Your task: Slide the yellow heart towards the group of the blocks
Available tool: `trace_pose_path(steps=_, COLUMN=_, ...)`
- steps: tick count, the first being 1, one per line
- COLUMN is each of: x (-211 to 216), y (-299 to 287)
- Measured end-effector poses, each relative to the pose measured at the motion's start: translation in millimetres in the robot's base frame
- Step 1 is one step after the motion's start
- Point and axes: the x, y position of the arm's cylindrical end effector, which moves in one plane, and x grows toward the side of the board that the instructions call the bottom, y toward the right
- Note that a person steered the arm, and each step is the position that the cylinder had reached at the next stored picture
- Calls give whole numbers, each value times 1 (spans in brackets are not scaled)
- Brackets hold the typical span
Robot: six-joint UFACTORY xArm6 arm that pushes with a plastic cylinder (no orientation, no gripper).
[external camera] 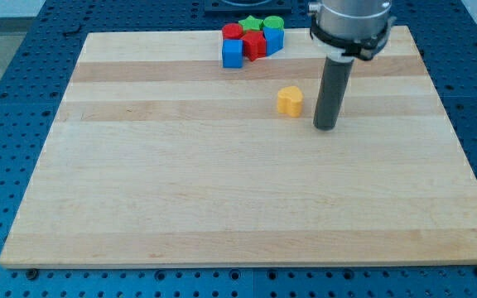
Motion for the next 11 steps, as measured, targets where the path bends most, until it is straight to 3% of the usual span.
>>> trace_pose_path(steps=2, x=-49, y=-63)
trace_pose_path(steps=4, x=-23, y=-31)
trace_pose_path(steps=5, x=4, y=-46)
trace_pose_path(steps=6, x=4, y=-85)
trace_pose_path(steps=9, x=-80, y=-94)
trace_pose_path(steps=10, x=-79, y=-93)
trace_pose_path(steps=11, x=-44, y=-98)
